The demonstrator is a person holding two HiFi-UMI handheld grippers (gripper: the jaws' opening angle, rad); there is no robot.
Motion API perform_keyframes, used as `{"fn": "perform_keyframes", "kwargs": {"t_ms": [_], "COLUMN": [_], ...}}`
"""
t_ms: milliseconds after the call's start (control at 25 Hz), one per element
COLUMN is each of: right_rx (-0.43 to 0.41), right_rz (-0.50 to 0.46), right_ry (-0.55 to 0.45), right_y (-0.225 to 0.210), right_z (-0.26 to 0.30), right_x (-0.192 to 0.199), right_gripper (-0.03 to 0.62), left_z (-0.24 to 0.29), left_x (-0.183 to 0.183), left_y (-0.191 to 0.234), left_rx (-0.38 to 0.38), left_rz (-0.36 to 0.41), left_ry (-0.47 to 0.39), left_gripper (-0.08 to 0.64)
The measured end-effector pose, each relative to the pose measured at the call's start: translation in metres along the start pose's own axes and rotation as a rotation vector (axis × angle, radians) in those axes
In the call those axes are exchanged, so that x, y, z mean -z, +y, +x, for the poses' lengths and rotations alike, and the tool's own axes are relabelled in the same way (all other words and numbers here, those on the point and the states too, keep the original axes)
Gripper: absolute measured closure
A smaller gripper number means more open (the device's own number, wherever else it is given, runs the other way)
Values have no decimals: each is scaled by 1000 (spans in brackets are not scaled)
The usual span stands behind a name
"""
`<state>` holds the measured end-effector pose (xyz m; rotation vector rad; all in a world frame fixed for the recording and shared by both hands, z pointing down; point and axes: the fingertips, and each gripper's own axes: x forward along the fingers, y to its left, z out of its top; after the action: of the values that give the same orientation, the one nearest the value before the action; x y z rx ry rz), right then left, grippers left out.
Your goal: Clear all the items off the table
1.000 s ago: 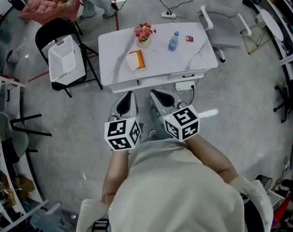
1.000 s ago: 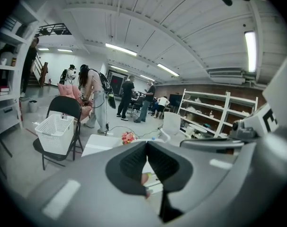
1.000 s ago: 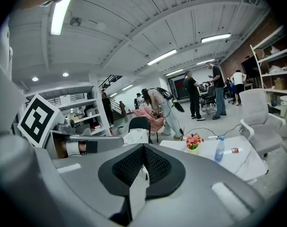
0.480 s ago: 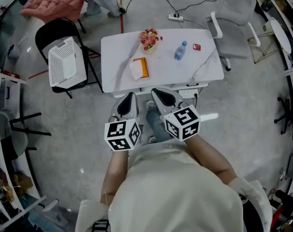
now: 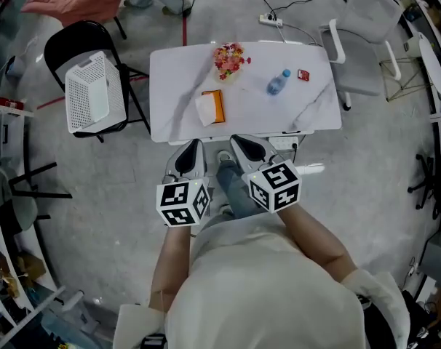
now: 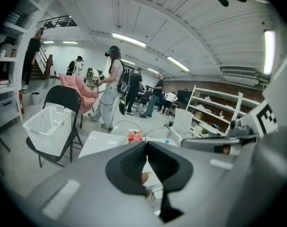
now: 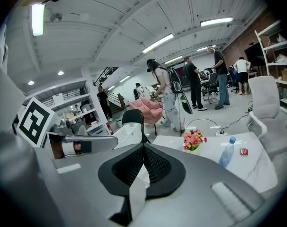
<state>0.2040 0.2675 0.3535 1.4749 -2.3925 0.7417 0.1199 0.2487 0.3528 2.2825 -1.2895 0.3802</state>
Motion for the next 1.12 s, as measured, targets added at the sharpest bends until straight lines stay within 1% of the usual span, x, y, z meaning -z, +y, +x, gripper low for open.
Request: {"fn": "perform_keyframes", "kwargs": {"t_ms": [160, 320, 360, 560, 880, 1120], "right_rx": [-3, 3, 4, 27, 51, 83], "right_rz": [17, 27, 30, 44, 67, 78], "right_ry": [47, 94, 106, 165, 262, 338], "right_y": [-15, -34, -39, -62, -93, -113], "right_z": [24, 52, 59, 98, 162, 208], "right_x": [5, 12, 14, 27, 59, 92], "right_gripper": [597, 595, 575, 518, 449, 357], "left_z": [24, 49, 55, 86, 132, 160], "left_x": [7, 10, 11, 23, 47, 66], "left_y": [17, 30, 34, 54, 85, 111], "left_rx": [-23, -29, -27, -35, -61, -99], "left_rz": [-23, -32, -32, -44, -61, -83], "left_ry": [43, 63, 67, 111, 178, 216], "left_gripper": [549, 549, 549, 549, 549, 549]}}
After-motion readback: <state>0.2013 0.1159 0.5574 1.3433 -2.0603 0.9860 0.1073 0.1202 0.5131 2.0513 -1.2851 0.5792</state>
